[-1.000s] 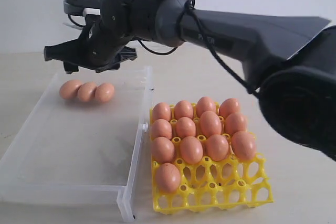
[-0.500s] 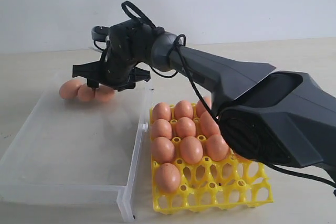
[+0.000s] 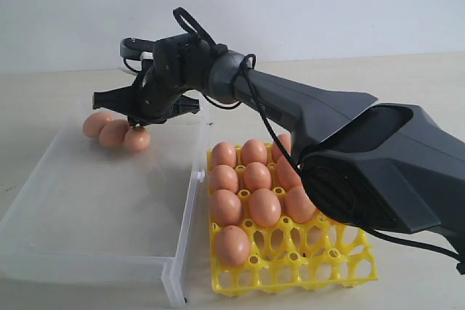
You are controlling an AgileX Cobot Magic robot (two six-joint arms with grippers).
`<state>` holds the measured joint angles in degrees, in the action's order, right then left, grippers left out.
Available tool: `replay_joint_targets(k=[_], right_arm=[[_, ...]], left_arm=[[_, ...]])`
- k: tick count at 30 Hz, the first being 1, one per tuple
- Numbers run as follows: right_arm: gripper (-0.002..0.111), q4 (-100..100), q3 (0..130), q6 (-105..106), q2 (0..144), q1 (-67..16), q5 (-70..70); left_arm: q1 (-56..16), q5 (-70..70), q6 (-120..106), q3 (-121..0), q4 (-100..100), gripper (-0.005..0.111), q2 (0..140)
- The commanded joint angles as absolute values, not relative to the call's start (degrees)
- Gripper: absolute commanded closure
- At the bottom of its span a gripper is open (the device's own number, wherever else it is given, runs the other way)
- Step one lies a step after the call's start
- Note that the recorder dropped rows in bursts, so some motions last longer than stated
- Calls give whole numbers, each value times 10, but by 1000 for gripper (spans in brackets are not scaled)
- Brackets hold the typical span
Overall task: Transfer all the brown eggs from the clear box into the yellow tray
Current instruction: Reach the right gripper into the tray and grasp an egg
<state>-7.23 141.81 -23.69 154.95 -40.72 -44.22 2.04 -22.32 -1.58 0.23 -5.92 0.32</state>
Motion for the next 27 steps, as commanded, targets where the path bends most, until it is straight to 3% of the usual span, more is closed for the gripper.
replay_joint_targets(k=[1,14,27], right_arm=[[83,-68,1417,-214,1552,-407,-462],[46,-41,1417,-171,1511,-407,-491],[45,-101,1417,-180,1523,-412,-418]], left_arm=[[16,-218,-13,0,-58,107,0],[16,-218,-12,0,-58,107,0],[16,-218,-12,0,-58,107,0]])
